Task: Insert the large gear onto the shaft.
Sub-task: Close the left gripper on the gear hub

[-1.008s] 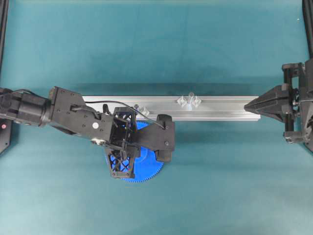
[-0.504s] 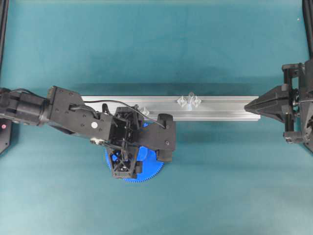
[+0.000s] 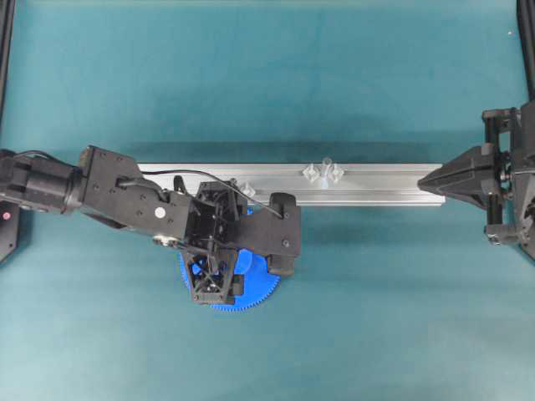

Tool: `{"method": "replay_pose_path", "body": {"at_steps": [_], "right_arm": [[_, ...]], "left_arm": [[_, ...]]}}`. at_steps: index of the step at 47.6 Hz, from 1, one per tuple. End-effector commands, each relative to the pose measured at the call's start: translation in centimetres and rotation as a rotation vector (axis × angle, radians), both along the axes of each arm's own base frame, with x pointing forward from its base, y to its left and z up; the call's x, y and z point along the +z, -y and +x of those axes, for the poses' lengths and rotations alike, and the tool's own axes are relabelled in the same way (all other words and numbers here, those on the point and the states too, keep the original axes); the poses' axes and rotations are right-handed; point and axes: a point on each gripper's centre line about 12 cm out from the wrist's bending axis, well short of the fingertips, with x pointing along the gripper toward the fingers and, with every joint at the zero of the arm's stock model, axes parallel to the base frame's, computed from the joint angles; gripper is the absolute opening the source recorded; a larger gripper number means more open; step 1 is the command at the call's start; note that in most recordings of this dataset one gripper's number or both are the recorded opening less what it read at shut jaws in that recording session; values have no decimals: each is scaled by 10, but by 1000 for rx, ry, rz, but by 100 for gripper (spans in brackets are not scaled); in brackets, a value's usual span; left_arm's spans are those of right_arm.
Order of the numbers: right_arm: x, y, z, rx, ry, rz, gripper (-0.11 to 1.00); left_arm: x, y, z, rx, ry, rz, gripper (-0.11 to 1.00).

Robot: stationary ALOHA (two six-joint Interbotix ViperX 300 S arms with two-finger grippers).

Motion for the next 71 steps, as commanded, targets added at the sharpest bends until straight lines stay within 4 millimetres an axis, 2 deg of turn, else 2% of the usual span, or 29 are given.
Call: {"method": "replay_pose_path", "body": {"at_steps": [1, 71], "right_arm": [[3, 0, 2, -7, 14, 9, 5], [2, 1, 2, -11, 25, 14, 5]], "left_arm": [[17, 2, 5, -5, 49, -5, 94], [-27, 1, -5, 5, -49, 5, 94]]}}
